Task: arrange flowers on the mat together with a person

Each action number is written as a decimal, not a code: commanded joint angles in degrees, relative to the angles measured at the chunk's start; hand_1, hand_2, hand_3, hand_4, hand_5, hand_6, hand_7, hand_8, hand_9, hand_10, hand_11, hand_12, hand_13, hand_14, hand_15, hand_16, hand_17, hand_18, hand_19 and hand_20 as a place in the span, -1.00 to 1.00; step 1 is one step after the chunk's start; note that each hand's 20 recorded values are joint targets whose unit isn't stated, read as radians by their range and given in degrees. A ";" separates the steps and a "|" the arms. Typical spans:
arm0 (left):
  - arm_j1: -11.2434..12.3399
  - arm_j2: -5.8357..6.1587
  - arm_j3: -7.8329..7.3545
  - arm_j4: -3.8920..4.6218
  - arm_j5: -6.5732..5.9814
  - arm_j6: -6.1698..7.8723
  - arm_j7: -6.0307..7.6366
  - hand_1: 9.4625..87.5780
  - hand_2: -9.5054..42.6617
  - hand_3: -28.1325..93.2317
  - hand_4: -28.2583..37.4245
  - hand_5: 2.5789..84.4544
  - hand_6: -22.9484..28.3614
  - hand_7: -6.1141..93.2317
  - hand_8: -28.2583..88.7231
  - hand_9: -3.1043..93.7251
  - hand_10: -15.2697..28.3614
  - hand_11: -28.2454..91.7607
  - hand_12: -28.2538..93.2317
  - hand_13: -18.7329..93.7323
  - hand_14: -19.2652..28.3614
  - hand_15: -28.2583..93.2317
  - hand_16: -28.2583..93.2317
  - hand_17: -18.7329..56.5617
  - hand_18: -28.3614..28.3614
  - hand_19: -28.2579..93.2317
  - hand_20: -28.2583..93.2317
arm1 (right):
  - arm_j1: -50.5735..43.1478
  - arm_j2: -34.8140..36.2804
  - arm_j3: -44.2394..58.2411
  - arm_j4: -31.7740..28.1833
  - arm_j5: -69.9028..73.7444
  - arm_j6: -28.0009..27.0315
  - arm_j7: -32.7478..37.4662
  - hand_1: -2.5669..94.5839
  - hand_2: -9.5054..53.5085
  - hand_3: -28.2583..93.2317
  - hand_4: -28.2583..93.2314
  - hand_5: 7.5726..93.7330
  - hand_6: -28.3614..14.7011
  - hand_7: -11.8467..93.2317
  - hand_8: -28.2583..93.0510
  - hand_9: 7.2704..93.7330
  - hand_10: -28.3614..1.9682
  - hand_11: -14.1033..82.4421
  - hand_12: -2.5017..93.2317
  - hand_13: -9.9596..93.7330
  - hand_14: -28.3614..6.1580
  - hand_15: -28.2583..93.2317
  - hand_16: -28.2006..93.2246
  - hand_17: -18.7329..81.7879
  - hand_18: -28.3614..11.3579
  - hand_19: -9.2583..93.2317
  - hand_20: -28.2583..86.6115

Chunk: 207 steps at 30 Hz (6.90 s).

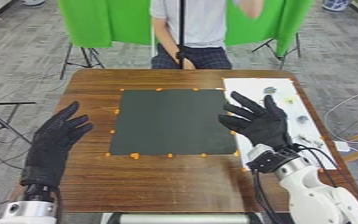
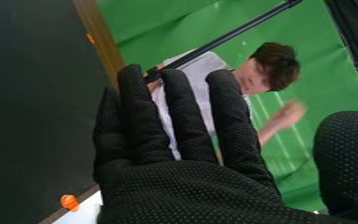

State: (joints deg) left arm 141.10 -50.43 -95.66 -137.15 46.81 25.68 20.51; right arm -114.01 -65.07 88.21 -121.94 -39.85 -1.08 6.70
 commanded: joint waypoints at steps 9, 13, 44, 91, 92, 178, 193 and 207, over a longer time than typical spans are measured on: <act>0.57 0.08 0.35 0.18 -0.25 0.67 -0.02 -0.69 -0.45 0.77 -1.00 -0.25 0.16 -0.57 -0.70 -0.27 0.54 -0.10 -0.39 -0.26 0.85 0.24 -0.71 -0.75 0.81 0.25 -0.50 | -0.49 0.22 0.11 -0.34 0.23 0.36 -0.57 -0.88 -0.03 0.65 -1.00 -0.19 0.21 -0.57 -0.71 -0.19 -0.26 -0.51 -0.71 -0.20 -0.63 -0.06 -0.37 -0.59 -0.50 0.04 -0.33; 0.72 -0.13 0.06 0.14 -0.14 0.50 -0.24 -0.69 -0.45 0.77 -1.00 -0.25 0.16 -0.57 -0.70 -0.27 0.54 -0.10 -0.39 -0.26 0.85 0.24 -0.71 -0.75 0.80 0.25 -0.50 | -0.41 0.21 0.10 -0.30 0.25 0.34 -0.41 -0.88 -0.03 0.65 -1.00 -0.19 0.21 -0.57 -0.71 -0.19 -0.26 -0.51 -0.71 -0.20 -0.63 -0.06 -0.38 -0.59 -0.50 0.04 -0.33; 0.39 -0.25 0.16 0.24 0.02 0.40 -0.39 -0.69 -0.45 0.77 -1.00 -0.25 0.16 -0.57 -0.71 -0.27 0.54 -0.10 -0.39 -0.26 0.84 0.25 -0.71 -0.76 0.80 0.24 -0.49 | 0.03 0.64 -0.21 -0.22 0.47 0.77 -0.72 -0.88 -0.03 0.65 -1.00 -0.19 0.21 -0.58 -0.71 -0.19 -0.25 -0.51 -0.71 -0.20 -0.63 -0.06 -0.37 -0.59 -0.49 0.04 -0.33; 0.90 -0.59 -0.04 0.05 0.22 0.16 -0.82 -0.69 -0.44 0.77 -1.00 -0.24 0.16 -0.56 -0.71 -0.25 0.57 -0.09 -0.40 -0.26 0.87 0.26 -0.72 -0.76 0.78 0.24 -0.47 | -0.55 0.23 0.05 -0.53 0.49 1.32 -0.40 -0.89 -0.02 0.66 -1.00 -0.19 0.22 -0.56 -0.72 -0.18 -0.26 -0.51 -0.71 -0.19 -0.64 -0.06 -0.38 -0.59 -0.50 0.04 -0.33; 0.87 -0.61 0.00 0.07 0.26 0.17 -0.87 -0.69 -0.44 0.77 -1.00 -0.24 0.17 -0.56 -0.71 -0.25 0.57 -0.09 -0.40 -0.26 0.87 0.26 -0.72 -0.76 0.78 0.24 -0.47 | -0.54 0.24 0.05 -0.54 0.45 1.35 -0.38 -0.89 -0.02 0.66 -1.00 -0.19 0.22 -0.56 -0.72 -0.18 -0.26 -0.51 -0.71 -0.19 -0.64 -0.06 -0.38 -0.59 -0.50 0.04 -0.33; 3.03 0.66 -0.97 -0.62 -0.53 1.17 1.51 -0.70 -0.44 0.78 -1.00 -0.24 0.16 -0.56 -0.71 -0.25 0.56 -0.10 -0.40 -0.26 0.87 0.25 -0.71 -0.76 0.78 0.24 -0.47 | 1.04 16.27 -3.82 -2.31 -101.51 7.96 61.57 -0.15 -0.92 0.59 -0.84 0.13 -0.10 -0.45 -0.72 0.20 -0.56 -0.20 -0.65 0.48 -0.32 0.46 -0.40 0.39 -0.47 1.00 -0.93; 2.95 0.78 -1.30 -0.57 -0.50 1.07 1.31 -0.70 -0.44 0.78 -1.00 -0.24 0.16 -0.55 -0.71 -0.25 0.56 -0.09 -0.40 -0.26 0.86 0.25 -0.71 -0.76 0.78 0.24 -0.47 | 1.99 15.89 -2.87 2.51 -95.64 1.07 59.50 -0.09 -0.95 0.56 -0.84 0.13 -0.06 -0.50 -0.71 0.18 -0.52 -0.25 -0.65 0.46 -0.30 0.45 -0.41 0.34 -0.53 1.00 -0.94; 2.53 0.69 -1.82 -0.53 -0.29 0.66 0.58 -0.69 -0.44 0.78 -1.00 -0.24 0.16 -0.56 -0.71 -0.25 0.56 -0.09 -0.40 -0.26 0.86 0.25 -0.71 -0.76 0.78 0.24 -0.47 | 6.83 16.69 -7.76 6.50 -94.53 -6.06 58.02 -0.01 -0.97 0.53 -0.84 0.28 -0.04 -0.55 -0.69 0.28 -0.34 -0.24 -0.65 0.47 -0.13 0.43 -0.42 0.33 -0.44 1.00 -0.93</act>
State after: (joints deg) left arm 143.22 -49.55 -96.96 -137.62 46.56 26.34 21.99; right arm -108.39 -48.73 81.08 -116.74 -134.49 -3.53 65.82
